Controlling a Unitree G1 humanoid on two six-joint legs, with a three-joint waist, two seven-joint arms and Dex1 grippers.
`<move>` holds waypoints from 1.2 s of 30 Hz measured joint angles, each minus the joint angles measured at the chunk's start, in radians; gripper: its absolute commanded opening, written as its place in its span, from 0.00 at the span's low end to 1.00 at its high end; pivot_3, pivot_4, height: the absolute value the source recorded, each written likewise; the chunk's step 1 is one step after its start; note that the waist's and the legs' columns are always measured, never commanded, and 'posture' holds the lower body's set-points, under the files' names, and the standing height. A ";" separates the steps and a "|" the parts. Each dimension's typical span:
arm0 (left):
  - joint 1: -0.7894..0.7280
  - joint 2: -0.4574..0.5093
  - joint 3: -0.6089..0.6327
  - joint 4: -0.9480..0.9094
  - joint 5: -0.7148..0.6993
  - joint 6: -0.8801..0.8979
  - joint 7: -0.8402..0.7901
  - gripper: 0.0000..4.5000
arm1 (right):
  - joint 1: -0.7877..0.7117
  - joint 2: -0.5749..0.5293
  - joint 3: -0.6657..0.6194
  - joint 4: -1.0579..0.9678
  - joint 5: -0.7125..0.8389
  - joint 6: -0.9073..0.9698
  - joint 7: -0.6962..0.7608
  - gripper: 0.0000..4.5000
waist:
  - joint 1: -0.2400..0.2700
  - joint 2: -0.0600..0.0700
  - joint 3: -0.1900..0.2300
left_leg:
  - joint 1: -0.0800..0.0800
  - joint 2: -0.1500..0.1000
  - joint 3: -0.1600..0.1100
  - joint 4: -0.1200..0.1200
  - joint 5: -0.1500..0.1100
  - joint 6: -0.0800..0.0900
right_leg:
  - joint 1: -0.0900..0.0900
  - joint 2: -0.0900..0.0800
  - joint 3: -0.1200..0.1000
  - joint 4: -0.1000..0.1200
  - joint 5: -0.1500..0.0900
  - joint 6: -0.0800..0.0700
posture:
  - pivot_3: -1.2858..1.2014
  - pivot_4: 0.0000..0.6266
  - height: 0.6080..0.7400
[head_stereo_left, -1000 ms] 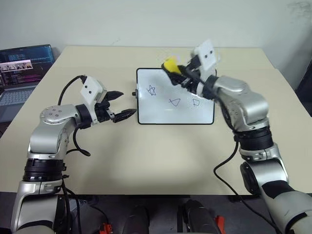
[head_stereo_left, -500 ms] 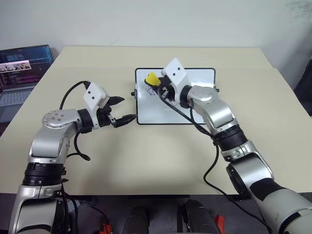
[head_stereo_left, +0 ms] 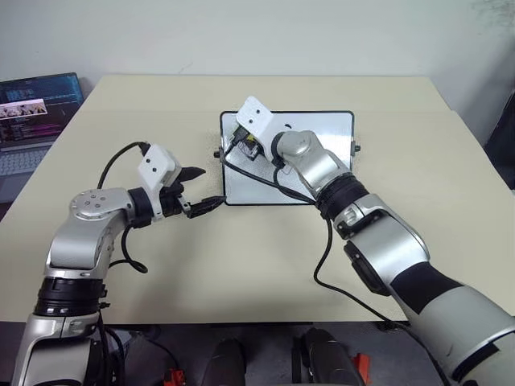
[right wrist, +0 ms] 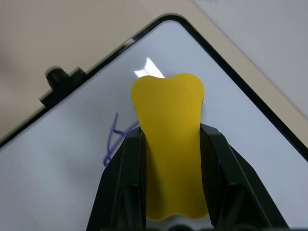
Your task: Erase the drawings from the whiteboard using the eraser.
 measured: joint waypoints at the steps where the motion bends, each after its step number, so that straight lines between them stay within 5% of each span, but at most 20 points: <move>1: 0.001 0.000 0.000 -0.010 -0.001 0.003 0.004 1.00 | -0.012 0.008 0.000 0.022 -0.009 -0.008 -0.009 0.25 | -0.003 0.000 0.000 | 0.000 0.000 0.000 0.000 0.000 0.000 | 0.000 0.000 0.000 0.000 0.000 0.000 | 0.52 0.24 1.00; 22: 0.041 0.016 0.059 -0.070 -0.020 0.039 0.050 1.00 | 0.080 0.098 0.126 0.090 -0.187 -0.135 0.041 0.25 | -0.011 -0.001 -0.001 | 0.016 0.000 -0.003 0.001 0.000 0.000 | 0.017 0.001 -0.002 0.001 0.000 0.000 | 0.52 0.24 1.00; 36: 0.034 0.016 0.058 -0.073 -0.022 0.039 0.051 1.00 | -0.034 -0.030 0.021 0.157 -0.151 -0.118 -0.049 0.25 | 0.018 -0.002 -0.001 | 0.013 0.000 -0.006 0.002 0.002 0.001 | 0.017 0.001 -0.004 0.000 0.000 -0.001 | 0.52 0.24 1.00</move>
